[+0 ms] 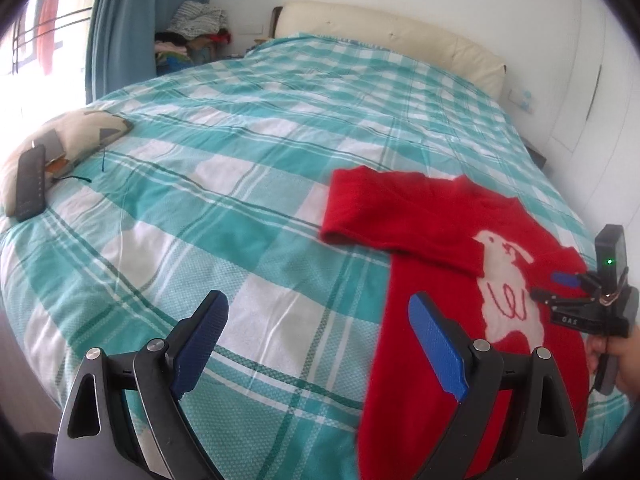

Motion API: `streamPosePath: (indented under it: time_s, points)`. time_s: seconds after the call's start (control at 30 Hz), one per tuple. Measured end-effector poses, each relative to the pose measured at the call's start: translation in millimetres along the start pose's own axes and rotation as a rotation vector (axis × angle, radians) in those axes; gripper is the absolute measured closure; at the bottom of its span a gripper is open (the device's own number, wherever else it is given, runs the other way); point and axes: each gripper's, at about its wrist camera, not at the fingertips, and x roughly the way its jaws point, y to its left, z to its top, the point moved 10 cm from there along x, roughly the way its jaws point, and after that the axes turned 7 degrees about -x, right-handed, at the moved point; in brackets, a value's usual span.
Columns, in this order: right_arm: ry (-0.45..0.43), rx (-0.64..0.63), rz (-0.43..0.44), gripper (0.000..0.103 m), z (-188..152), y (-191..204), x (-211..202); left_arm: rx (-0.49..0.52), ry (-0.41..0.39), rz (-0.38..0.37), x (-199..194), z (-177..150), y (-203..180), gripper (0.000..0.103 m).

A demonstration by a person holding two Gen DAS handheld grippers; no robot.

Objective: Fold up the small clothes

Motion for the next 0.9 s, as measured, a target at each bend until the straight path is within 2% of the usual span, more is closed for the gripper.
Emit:
streamPosePath:
  time_s: [0.03,0.07,0.1,0.13,0.17,0.27,0.33,0.43,0.5,0.63,0.73,0.8,0.9]
  points:
    - [0.021,0.028,0.011,0.04,-3,-4,14,-0.01,0.014,-0.006,3,-1,1,0.01]
    - [0.039,0.063,0.026,0.046,-7,-8,24,-0.018,0.031,-0.012,6,-3,1,0.01]
    - [0.042,0.103,0.039,0.058,-11,-13,29,-0.023,0.048,-0.015,9,-4,0,0.01]
    - [0.04,0.14,0.019,0.083,-15,-25,27,-0.025,0.061,-0.017,11,-6,0,0.01]
    - [0.028,0.188,0.004,0.095,-18,-37,19,-0.025,0.07,-0.019,12,-8,0,0.01]
    - [-0.079,0.379,-0.018,0.095,-29,-93,-26,-0.019,0.084,-0.025,12,-11,-3,0.01]
    - [-0.152,0.533,-0.058,0.095,-52,-147,-66,-0.022,0.086,-0.033,10,-12,-4,0.01]
    - [-0.23,0.762,-0.18,0.095,-115,-230,-127,-0.038,0.102,-0.055,8,-15,-4,0.01]
    - [-0.243,0.888,-0.273,0.095,-167,-275,-159,-0.049,0.115,-0.062,10,-17,-4,0.01]
    - [-0.222,1.085,-0.375,0.095,-264,-317,-189,-0.06,0.131,-0.06,14,-21,-3,0.01]
    - [-0.169,1.178,-0.322,0.095,-305,-312,-177,-0.044,0.136,-0.04,17,-24,-4,0.01]
    - [-0.144,1.247,-0.214,0.095,-314,-302,-163,-0.04,0.142,-0.039,17,-26,-5,0.01]
    - [-0.097,1.297,-0.132,0.095,-328,-290,-147,-0.033,0.135,-0.04,16,-26,-6,0.01]
